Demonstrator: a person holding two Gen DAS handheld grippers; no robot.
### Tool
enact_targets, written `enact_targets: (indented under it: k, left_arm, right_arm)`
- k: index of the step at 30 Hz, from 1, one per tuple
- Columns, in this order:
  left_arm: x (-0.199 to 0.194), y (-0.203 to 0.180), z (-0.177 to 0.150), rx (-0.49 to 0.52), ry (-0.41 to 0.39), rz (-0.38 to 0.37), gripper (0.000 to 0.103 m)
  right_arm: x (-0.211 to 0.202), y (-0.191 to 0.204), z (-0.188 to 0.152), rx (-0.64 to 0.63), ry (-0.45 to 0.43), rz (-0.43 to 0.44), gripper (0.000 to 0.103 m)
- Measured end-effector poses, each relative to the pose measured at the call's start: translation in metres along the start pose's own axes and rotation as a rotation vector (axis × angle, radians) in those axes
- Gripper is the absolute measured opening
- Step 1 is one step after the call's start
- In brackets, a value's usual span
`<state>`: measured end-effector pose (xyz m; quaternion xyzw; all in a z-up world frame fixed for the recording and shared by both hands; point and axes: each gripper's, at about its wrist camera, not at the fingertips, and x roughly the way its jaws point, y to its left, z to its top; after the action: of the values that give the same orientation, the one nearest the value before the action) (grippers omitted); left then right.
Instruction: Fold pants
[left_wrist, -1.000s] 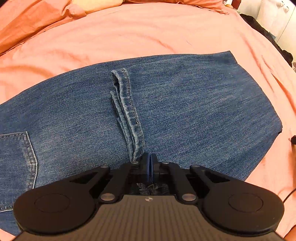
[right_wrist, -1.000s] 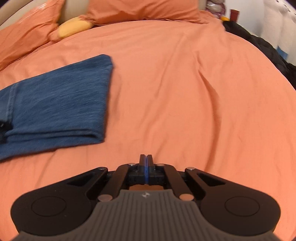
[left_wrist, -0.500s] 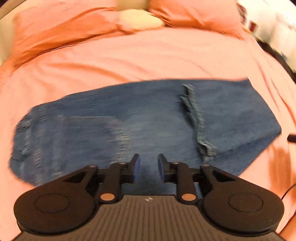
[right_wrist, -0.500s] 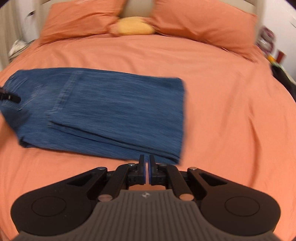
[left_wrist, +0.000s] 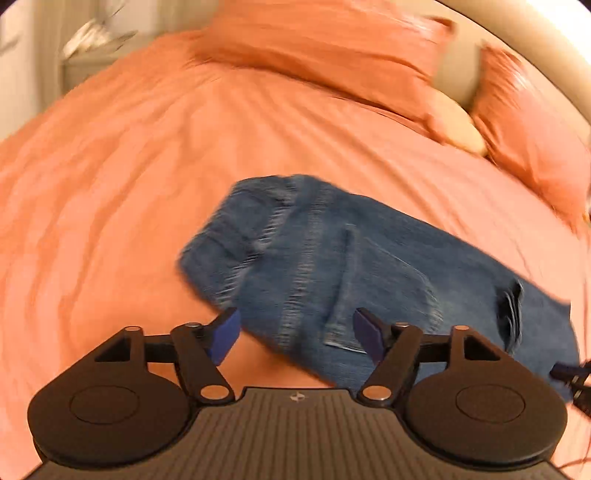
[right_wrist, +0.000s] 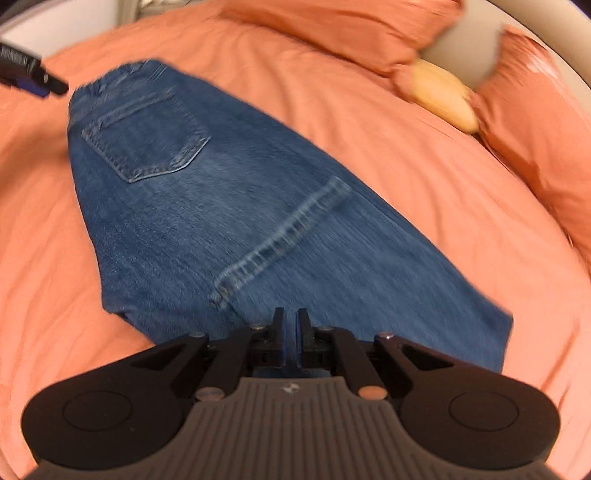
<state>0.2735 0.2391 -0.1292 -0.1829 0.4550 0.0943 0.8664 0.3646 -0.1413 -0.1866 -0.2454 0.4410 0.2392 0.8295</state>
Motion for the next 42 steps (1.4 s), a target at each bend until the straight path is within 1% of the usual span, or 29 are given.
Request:
enact_targets:
  k: [1,2,5,6,8,10,13,14,16,18,20,22,23,24,25,27,29,31,35,39,42]
  left_arm:
    - [0.004,0.011,-0.001,-0.051,0.002,-0.006,0.085]
    - [0.008,0.022,-0.003,-0.111,0.000,-0.017,0.086]
    - [0.022,0.053,-0.009,-0.293,-0.011,-0.045,0.086]
    - [0.027,0.059,-0.012,-0.332,-0.020,-0.053,0.086]
    - [0.036,0.065,-0.015,-0.385,-0.033,-0.057,0.086]
    - [0.045,0.067,-0.018,-0.429,-0.033,-0.081,0.086]
    - [0.059,0.071,-0.017,-0.482,-0.035,-0.112,0.086]
    - [0.065,0.073,-0.016,-0.493,-0.034,-0.114,0.086]
    - [0.074,0.078,-0.015,-0.510,-0.030,-0.114,0.087]
    - [0.081,0.085,-0.015,-0.522,-0.041,-0.131,0.089]
    - [0.086,0.089,-0.015,-0.517,-0.051,-0.145,0.089]
    - [0.089,0.091,-0.015,-0.502,-0.066,-0.151,0.079]
    - [0.089,0.092,-0.016,-0.503,-0.075,-0.153,0.066]
    - [0.089,0.093,-0.016,-0.509,-0.079,-0.155,0.058]
    - [0.090,0.094,-0.015,-0.516,-0.084,-0.161,0.053]
    - [0.086,0.093,-0.015,-0.510,-0.104,-0.161,0.034]
    - [0.080,0.091,-0.013,-0.473,-0.123,-0.166,0.030]
    - [0.072,0.084,-0.010,-0.409,-0.143,-0.157,0.027]
    - [0.050,0.065,0.002,-0.320,-0.178,-0.136,0.025]
    - [0.021,0.032,0.016,-0.190,-0.235,-0.108,0.024]
    - [-0.004,-0.001,0.025,-0.095,-0.283,-0.102,0.024]
  right_arm:
    - [0.006,0.003,0.007,-0.023,0.011,-0.006,0.005]
    - [0.010,0.003,0.012,-0.042,0.021,-0.006,0.006]
    - [0.026,0.007,0.029,-0.084,0.042,0.011,0.006]
    - [0.030,0.008,0.033,-0.096,0.048,0.013,0.006]
    - [0.039,0.009,0.042,-0.110,0.059,0.026,0.006]
    - [0.048,0.008,0.049,-0.113,0.074,0.044,0.006]
    - [0.062,0.009,0.054,-0.116,0.124,0.098,0.006]
    - [0.067,0.010,0.053,-0.117,0.146,0.115,0.006]
    - [0.077,0.013,0.051,-0.133,0.177,0.112,0.006]
    - [0.084,0.013,0.050,-0.120,0.195,0.121,0.006]
    - [0.089,0.011,0.050,-0.097,0.208,0.136,0.007]
    - [0.092,0.009,0.050,-0.078,0.215,0.149,0.007]
    - [0.093,0.008,0.050,-0.073,0.216,0.152,0.007]
    - [0.093,0.008,0.049,-0.072,0.215,0.153,0.007]
    - [0.093,0.008,0.049,-0.073,0.215,0.153,0.007]
    - [0.093,0.008,0.048,-0.075,0.213,0.151,0.007]
    - [0.094,0.005,0.048,-0.067,0.212,0.154,0.007]
    - [0.094,0.002,0.047,-0.048,0.210,0.161,0.007]
    - [0.095,-0.009,0.043,0.007,0.204,0.182,0.006]
    - [0.095,-0.018,0.038,0.044,0.190,0.193,0.006]
    - [0.094,-0.017,0.037,0.024,0.187,0.189,0.005]
